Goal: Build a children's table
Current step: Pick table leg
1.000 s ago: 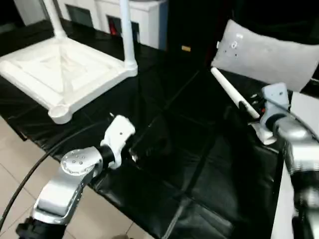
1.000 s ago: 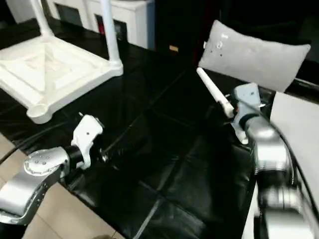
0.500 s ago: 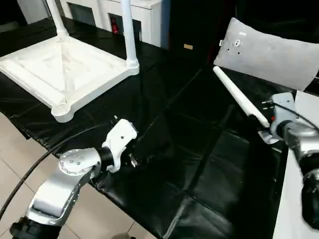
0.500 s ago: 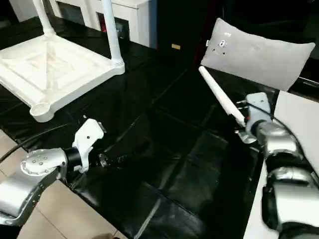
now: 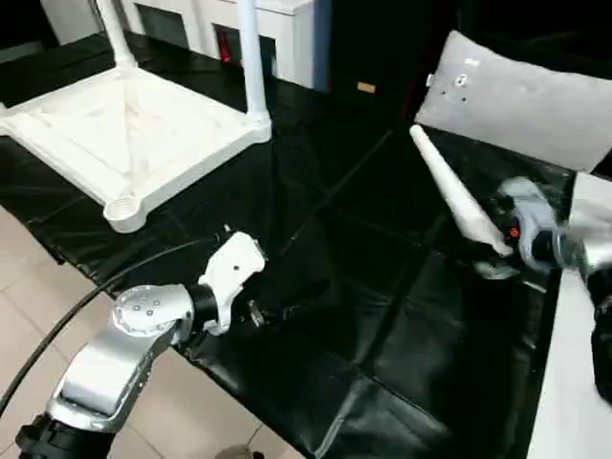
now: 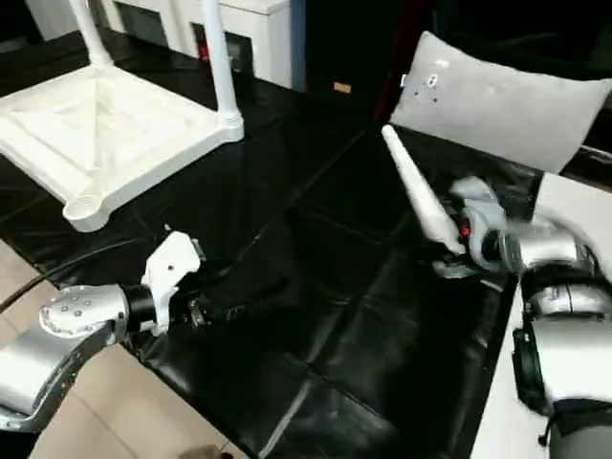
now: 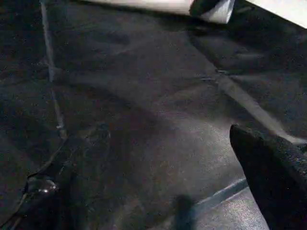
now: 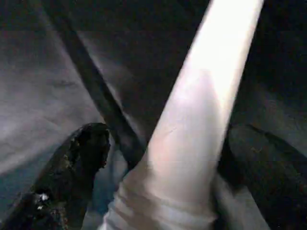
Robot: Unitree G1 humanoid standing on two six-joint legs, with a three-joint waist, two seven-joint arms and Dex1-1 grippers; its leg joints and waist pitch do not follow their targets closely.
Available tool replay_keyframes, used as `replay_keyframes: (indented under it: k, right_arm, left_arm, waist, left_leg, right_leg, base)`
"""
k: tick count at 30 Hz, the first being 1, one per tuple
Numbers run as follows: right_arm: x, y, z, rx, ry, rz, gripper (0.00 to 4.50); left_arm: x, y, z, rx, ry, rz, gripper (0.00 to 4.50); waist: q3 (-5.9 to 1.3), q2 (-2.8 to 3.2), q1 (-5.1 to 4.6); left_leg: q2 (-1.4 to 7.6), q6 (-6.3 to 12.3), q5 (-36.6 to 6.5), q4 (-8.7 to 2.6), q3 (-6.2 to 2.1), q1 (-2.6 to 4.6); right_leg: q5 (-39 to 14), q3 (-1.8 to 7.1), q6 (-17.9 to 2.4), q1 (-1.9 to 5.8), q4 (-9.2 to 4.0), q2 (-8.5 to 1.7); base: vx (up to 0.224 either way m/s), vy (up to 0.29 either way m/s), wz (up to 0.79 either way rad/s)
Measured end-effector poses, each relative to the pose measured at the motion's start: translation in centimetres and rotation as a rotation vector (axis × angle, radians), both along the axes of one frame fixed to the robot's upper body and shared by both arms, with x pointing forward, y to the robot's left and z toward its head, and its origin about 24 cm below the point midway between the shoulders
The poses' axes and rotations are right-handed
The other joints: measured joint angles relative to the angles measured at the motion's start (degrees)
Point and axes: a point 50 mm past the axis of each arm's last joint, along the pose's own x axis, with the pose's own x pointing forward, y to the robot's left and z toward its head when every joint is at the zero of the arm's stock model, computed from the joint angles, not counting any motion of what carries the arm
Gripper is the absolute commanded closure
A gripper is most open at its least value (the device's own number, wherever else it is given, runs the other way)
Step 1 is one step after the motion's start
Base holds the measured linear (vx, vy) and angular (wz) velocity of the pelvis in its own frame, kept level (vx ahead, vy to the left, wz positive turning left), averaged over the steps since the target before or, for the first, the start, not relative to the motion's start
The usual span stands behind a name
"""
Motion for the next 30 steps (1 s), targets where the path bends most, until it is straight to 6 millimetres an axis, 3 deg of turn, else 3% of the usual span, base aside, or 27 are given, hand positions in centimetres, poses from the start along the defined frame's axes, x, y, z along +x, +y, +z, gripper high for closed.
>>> replay_keyframes:
  k: [4,12,20,22,30]
  right_arm:
    - [0.7,0.6,1.1,-0.029,-0.026,0.028,0.0]
    - [1.4,2.9,-0.1,-0.035,0.022,-0.058,0.0]
    - [1.4,5.3,-1.6,0.04,0.078,-0.057,0.65]
    - [1.5,5.2,-1.7,0.023,0.073,-0.076,0.97]
    - [1.4,4.5,-1.7,-0.01,0.064,-0.118,1.55]
  left_arm:
    - [0.0,-0.1,0.1,-0.003,-0.006,-0.009,0.07]
    - [0.1,0.0,0.0,-0.003,-0.005,-0.006,0.07]
    - [0.2,-0.1,-0.2,-0.007,0.001,0.0,0.0]
    - [0.3,-0.1,-0.2,-0.007,-0.001,0.001,0.0]
    - [0.3,-0.1,-0.2,-0.008,0.002,0.007,0.0]
  waist:
    - [0.0,-0.01,0.23]
    - [0.0,-0.02,0.12]
    - [0.0,-0.01,0.47]
    - [0.0,-0.01,0.72]
    - [0.0,-0.01,1.26]
  left_leg:
    - [0.0,0.01,0.0,0.03,0.01,-0.07]
    - [0.02,-0.04,0.0,0.08,0.01,-0.16]
    - [0.03,-0.04,0.1,0.09,0.01,-0.38]
    - [0.03,-0.04,0.1,0.09,0.01,-0.38]
    - [0.03,-0.09,0.1,0.09,0.02,-0.37]
  right_leg:
    - [0.0,-0.01,0.0,-0.04,-0.01,-0.01]
    - [0.1,-0.01,-0.1,-0.09,0.0,-0.02]
    - [0.1,-0.05,-0.1,-0.23,-0.01,-0.03]
    - [0.1,-0.05,-0.1,-0.24,-0.01,-0.03]
    - [0.1,-0.05,-0.1,-0.25,0.01,-0.03]
  base:
    - [0.0,0.0,0.0]
    - [0.0,0.0,0.0]
    - [0.0,0.0,0.0]
    - [0.0,0.0,0.0]
    - [0.0,0.0,0.0]
